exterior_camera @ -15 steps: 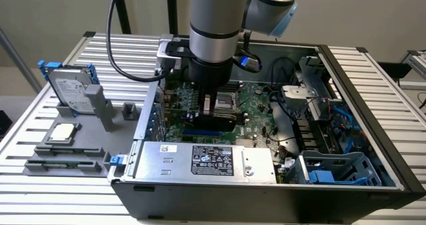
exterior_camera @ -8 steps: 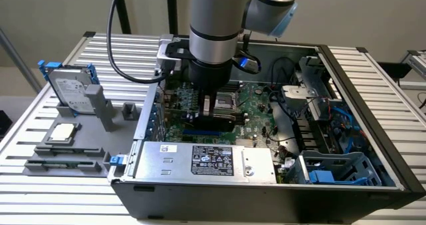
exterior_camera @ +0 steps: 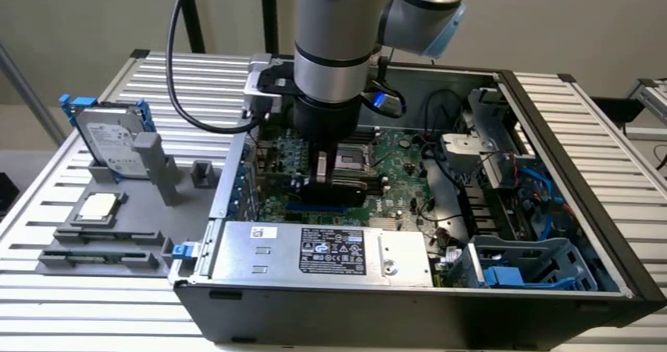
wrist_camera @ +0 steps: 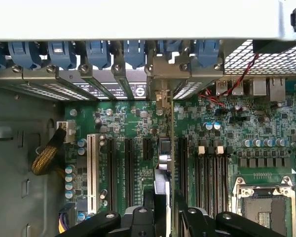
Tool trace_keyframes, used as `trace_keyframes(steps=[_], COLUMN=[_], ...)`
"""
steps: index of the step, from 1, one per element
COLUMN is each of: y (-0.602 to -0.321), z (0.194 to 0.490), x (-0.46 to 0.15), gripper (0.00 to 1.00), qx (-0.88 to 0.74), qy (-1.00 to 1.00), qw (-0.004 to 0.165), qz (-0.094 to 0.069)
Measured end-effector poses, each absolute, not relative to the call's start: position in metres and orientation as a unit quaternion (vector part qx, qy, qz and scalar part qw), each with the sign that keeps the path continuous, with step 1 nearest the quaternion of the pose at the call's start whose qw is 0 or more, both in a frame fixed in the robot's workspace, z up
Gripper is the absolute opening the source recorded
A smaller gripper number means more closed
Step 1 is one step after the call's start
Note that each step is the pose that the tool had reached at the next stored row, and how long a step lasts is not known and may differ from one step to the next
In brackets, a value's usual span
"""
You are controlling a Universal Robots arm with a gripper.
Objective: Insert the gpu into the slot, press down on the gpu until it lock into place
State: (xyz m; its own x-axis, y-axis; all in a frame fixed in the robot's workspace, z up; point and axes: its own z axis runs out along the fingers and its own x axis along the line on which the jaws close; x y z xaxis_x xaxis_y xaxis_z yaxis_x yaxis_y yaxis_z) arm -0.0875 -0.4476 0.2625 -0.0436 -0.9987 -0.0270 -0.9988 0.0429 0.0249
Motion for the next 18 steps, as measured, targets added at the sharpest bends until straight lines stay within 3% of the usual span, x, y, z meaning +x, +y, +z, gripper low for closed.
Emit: trace_keyframes(steps=[18], y=[-0.4476], z=[0.2543], x=[-0.0879], gripper=[0.26], qx=[-0.698], qy=[0.716], qw=[0.003], qz=[0.020])
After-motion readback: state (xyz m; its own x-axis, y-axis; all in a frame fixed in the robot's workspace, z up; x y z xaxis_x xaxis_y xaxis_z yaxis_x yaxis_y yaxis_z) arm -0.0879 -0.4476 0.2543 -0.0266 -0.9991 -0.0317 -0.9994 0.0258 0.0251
